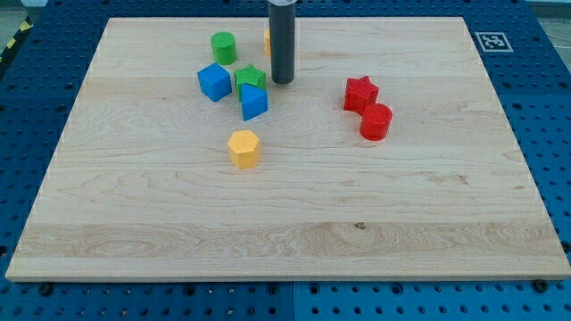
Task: Separate the green circle from green star
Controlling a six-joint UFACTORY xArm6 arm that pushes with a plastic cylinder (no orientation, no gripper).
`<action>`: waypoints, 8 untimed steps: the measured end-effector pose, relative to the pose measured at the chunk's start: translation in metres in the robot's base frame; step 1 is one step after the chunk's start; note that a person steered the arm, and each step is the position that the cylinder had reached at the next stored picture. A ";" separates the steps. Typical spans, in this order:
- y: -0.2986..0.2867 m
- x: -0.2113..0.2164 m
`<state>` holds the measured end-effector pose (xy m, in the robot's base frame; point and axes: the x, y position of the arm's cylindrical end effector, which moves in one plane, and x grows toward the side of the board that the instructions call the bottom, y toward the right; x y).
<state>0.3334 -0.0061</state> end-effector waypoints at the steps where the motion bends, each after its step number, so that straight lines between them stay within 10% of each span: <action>1: 0.000 -0.044; 3: 0.032 -0.127; 5: 0.094 -0.138; 8: 0.040 -0.124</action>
